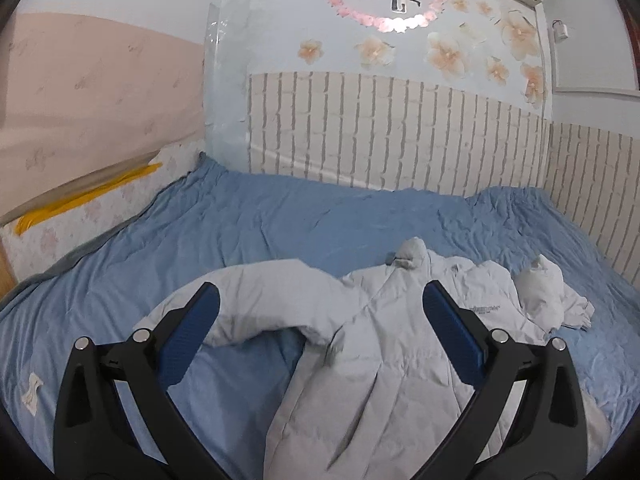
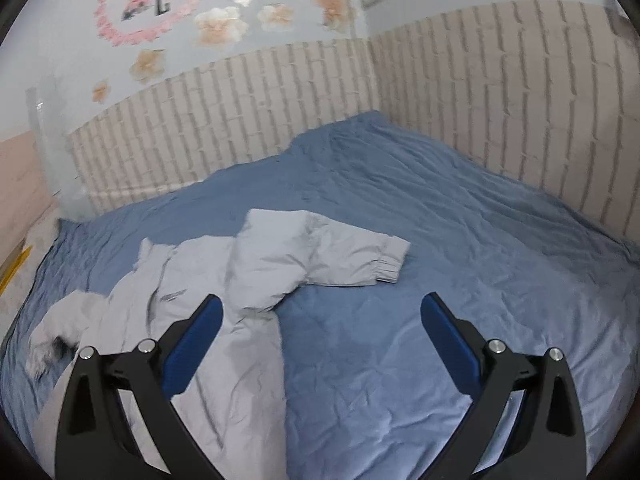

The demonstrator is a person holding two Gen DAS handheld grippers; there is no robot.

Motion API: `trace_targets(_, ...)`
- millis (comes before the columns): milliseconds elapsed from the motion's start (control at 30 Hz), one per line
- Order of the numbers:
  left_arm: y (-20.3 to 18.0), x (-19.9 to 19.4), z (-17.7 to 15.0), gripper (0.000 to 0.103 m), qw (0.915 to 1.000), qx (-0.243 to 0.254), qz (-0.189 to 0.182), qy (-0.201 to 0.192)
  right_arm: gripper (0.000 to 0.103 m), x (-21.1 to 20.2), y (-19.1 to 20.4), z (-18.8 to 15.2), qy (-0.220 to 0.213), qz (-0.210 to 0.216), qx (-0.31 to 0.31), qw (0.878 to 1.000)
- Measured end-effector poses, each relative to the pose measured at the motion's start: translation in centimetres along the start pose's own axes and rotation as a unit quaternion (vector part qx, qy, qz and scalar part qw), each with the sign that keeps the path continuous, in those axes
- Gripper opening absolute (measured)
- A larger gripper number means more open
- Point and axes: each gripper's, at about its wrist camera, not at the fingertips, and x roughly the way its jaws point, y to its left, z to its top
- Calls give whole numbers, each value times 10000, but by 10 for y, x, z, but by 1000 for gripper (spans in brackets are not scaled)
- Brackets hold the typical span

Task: Fold large clothes
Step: 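Move both open grippers over the spread jacket toward its sleeve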

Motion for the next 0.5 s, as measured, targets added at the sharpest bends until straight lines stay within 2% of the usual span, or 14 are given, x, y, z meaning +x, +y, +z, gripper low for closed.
trace_targets(67, 1, 5, -2, 100, 10000, -8, -28, -34, 99, 8, -1, -15, 3, -207, -88, 9997)
trace_targets(100, 2, 8, -5, 100, 10000, -26, -32, -32, 99, 15, 0, -23, 172, -294, -208, 9992)
trace_targets(167, 5, 12, -13, 100, 10000, -64, -30, -29, 99, 22, 1, -30, 371, -303, -329, 9983)
trace_targets(233, 9, 16, -23, 100, 9999, -98, -8, -22, 99, 20, 1, -31, 332, -302, -387, 9982)
trace_targets(333, 18, 29, -49, 100, 9988, -338, 12, 347, 99, 25, 7, -32, 375, -303, -557, 9973)
trace_targets(433, 25, 44, -58, 100, 9960, -599, -21, 662, 99, 30, 14, -33, 436, -259, -677, 9964)
trace_targets(500, 24, 45, -55, 100, 9964, -604, -10, 589, 99, 33, 17, -33, 473, -230, -717, 9960)
